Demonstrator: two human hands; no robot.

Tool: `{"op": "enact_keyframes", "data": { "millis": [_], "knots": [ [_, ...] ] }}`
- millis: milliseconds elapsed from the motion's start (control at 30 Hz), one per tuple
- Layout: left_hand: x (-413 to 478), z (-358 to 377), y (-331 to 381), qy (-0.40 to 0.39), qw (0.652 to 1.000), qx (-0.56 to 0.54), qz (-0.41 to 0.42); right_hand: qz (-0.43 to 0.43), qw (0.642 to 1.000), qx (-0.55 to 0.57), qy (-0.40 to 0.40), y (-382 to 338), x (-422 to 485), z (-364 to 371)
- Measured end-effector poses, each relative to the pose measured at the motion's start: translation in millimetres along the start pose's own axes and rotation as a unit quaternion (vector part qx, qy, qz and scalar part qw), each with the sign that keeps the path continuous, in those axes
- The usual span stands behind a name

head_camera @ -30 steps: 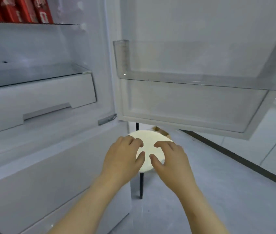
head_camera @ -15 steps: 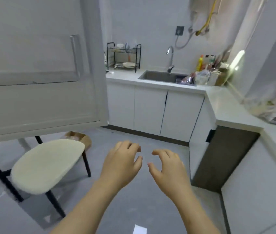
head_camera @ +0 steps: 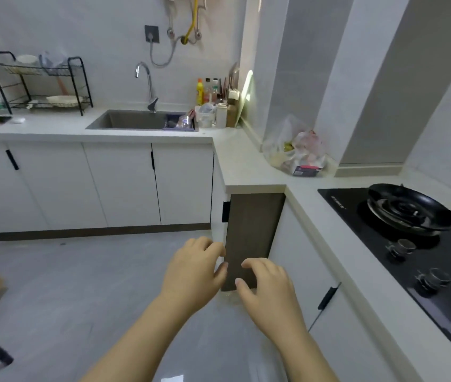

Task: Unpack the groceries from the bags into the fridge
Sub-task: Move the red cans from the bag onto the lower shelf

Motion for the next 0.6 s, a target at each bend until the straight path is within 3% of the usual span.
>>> {"op": "enact_keyframes", "data": {
  "millis": [600],
  "knots": [
    [298, 56, -20, -0.073, 0.993, -0.016, 0.097, 0.110, 0.992, 0.049, 0.044, 96, 242, -82]
  ]
}}
Point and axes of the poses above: each hand's wrist, its own x-axis towards the middle knuckle, its own z-axis out of the palm, y = z × x, the point moved 6 cm from there along x, towards the middle knuckle, and after that the axes turned 13 degrees about -y, right-handed, at the moved point
